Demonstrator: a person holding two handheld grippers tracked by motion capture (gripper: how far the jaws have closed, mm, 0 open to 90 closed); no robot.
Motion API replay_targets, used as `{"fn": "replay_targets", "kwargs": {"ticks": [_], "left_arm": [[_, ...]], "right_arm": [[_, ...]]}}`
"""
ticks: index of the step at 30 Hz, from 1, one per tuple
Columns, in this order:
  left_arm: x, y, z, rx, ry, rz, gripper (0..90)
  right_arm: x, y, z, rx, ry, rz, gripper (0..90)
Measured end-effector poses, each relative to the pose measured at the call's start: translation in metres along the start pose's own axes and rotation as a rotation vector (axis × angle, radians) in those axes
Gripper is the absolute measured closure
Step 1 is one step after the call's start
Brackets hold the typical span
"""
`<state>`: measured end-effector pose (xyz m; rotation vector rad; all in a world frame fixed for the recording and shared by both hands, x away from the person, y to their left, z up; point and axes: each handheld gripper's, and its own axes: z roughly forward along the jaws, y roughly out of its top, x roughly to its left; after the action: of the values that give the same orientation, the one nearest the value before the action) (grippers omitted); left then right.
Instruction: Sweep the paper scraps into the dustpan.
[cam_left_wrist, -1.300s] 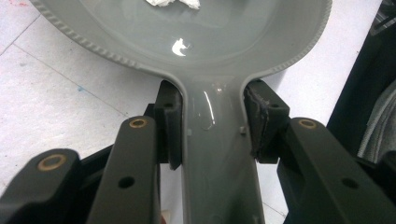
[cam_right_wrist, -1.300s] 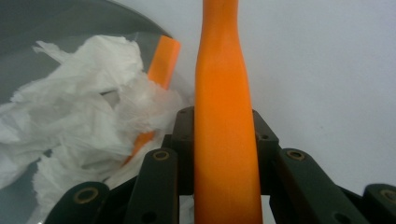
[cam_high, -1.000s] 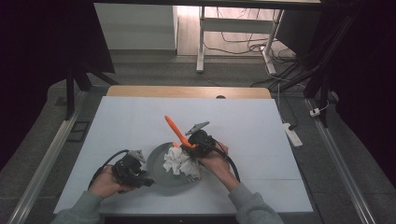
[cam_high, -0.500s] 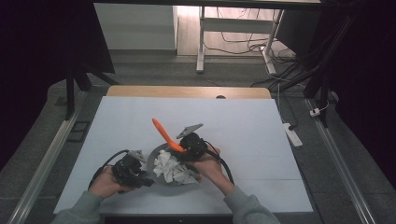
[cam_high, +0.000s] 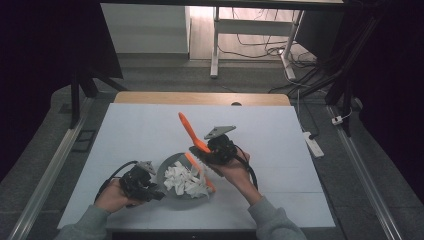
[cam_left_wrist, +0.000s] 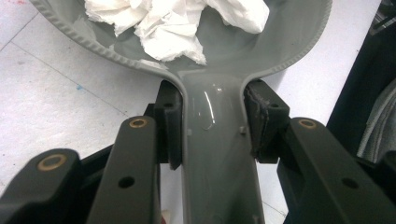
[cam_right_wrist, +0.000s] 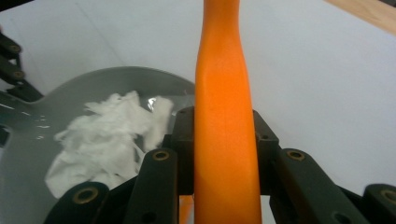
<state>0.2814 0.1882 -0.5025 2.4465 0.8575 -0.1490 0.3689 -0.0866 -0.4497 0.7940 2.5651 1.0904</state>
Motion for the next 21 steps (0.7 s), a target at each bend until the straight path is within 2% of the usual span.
{"fn": "replay_targets", "kwargs": {"ticks": [5,8,12,14,17,21], "left_arm": [[-0.001,0.0,0.0,0.001,0.003,0.0,61.1],[-0.001,0.0,0.001,0.005,0.002,0.001,61.1],[-0.001,0.0,0.002,0.004,0.003,0.0,61.1],[-0.001,0.0,0.002,0.004,0.003,-0.002,61.2],[-0.001,0.0,0.002,0.002,0.003,-0.003,61.1],[-0.001,0.0,0.002,0.003,0.003,-0.002,61.2]], "right_arm": [[-0.015,-0.009,0.003,0.035,-0.051,0.024,70.3],[-0.024,-0.017,0.013,0.069,-0.085,0.052,70.3],[-0.034,-0.022,0.028,0.103,-0.137,0.053,70.3],[-0.038,-0.022,0.036,0.115,-0.145,0.051,70.3],[-0.035,-0.019,0.042,0.11,-0.136,0.047,70.3],[-0.024,-0.015,0.047,0.112,-0.119,0.021,70.3]]}}
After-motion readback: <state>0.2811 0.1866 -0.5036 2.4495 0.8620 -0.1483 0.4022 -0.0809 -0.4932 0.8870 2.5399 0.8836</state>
